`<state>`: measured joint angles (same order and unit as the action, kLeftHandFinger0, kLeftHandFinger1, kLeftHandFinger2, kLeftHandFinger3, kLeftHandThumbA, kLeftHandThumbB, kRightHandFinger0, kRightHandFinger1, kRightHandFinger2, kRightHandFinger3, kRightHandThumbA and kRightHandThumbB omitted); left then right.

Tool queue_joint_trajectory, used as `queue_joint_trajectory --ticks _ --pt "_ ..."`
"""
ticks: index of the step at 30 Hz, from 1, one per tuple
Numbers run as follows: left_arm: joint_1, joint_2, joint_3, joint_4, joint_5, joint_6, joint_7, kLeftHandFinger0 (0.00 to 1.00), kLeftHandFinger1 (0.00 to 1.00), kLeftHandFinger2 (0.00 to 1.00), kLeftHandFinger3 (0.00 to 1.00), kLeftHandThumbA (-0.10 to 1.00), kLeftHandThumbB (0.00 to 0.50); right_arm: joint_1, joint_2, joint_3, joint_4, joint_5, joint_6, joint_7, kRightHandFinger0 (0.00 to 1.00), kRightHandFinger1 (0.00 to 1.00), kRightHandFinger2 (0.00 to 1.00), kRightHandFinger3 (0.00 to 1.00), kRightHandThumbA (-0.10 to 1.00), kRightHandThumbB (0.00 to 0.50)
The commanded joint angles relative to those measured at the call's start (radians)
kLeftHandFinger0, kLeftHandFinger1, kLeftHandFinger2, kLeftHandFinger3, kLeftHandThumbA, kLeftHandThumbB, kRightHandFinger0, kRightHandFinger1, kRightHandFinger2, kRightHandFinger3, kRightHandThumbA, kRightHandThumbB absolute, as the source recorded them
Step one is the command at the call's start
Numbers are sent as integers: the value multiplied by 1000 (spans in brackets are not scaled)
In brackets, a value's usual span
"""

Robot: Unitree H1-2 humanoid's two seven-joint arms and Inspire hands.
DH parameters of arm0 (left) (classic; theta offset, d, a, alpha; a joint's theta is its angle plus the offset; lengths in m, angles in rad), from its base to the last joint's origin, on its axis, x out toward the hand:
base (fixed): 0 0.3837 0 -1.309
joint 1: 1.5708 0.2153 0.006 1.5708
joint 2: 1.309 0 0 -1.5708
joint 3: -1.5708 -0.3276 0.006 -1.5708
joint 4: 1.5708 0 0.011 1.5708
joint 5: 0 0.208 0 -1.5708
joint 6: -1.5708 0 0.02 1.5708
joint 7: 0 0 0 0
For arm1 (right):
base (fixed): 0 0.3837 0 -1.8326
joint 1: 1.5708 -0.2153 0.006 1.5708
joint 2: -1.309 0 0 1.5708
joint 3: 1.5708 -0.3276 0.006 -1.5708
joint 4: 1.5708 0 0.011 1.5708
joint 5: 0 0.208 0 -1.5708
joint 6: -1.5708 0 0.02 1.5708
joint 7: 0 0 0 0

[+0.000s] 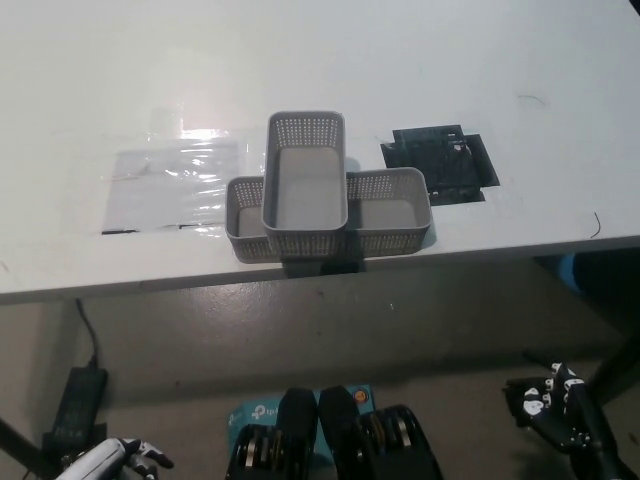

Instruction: The robot uses its right hand to pick up the grey box kept on the middle on the desk and place it on top of another box next to it in a right angle

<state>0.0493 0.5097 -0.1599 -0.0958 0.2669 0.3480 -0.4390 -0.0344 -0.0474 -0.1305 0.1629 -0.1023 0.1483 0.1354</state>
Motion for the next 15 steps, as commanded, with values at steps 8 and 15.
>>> queue_joint_trajectory --ticks 8,15 --pt "8 9 19 -25 -7 10 18 382 406 541 644 275 315 -11 -52 76 -43 -60 5 -48 293 366 489 804 -19 79" --pt "6 14 12 -20 5 -3 22 365 386 512 629 307 325 -10 -64 97 -54 -75 27 -62 313 392 513 801 -14 82"
